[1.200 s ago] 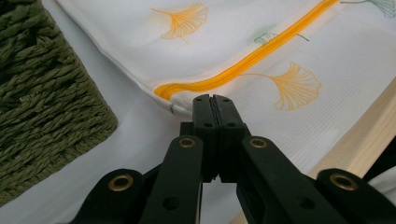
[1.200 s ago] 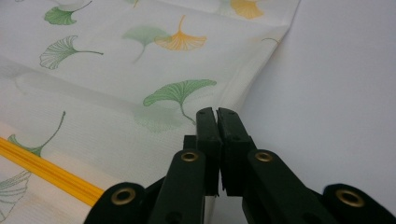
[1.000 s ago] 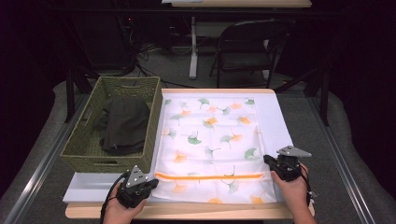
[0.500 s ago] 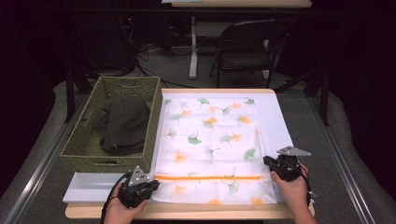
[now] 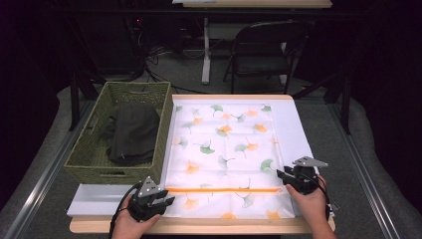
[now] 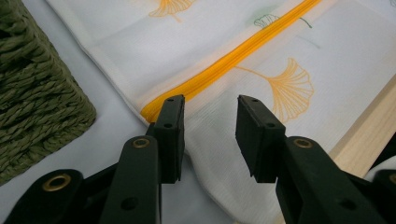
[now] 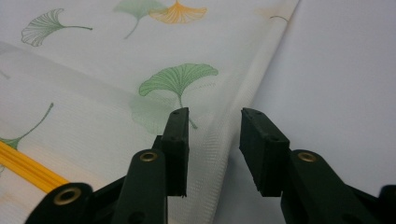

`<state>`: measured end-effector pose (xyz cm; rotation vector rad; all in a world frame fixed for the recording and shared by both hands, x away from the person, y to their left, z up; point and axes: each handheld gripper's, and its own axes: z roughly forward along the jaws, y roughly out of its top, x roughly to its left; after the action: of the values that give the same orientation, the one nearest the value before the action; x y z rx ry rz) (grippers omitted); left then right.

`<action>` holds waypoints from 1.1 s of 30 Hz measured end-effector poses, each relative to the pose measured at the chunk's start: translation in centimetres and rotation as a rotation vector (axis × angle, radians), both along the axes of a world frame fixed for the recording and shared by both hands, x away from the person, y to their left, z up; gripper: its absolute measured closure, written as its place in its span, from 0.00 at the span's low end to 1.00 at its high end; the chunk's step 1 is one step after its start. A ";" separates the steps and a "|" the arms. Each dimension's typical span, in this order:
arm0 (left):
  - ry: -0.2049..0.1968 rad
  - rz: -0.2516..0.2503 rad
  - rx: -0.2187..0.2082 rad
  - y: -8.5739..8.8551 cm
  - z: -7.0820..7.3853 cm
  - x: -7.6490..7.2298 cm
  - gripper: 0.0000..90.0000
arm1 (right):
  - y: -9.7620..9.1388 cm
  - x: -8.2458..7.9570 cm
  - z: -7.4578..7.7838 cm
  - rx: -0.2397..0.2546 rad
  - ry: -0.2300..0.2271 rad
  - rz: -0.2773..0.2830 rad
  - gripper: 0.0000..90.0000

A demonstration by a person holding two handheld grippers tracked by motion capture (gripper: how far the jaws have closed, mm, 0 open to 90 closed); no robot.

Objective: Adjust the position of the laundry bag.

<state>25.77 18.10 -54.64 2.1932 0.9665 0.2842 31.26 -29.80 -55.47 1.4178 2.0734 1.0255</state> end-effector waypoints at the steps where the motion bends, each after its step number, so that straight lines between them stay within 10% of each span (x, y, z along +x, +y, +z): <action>1: 0.003 -0.005 -0.003 -0.1 -0.1 0.1 0.68 | 0.0 0.0 0.0 -0.006 0.005 0.004 0.65; 33: -0.001 -0.048 -0.062 -1.0 0.6 0.6 0.67 | 3.6 -3.2 2.0 -0.034 -0.062 0.129 0.64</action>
<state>26.33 17.11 -54.04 2.1566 0.9085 0.2302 28.07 -26.24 -53.45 1.2335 2.1501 1.0647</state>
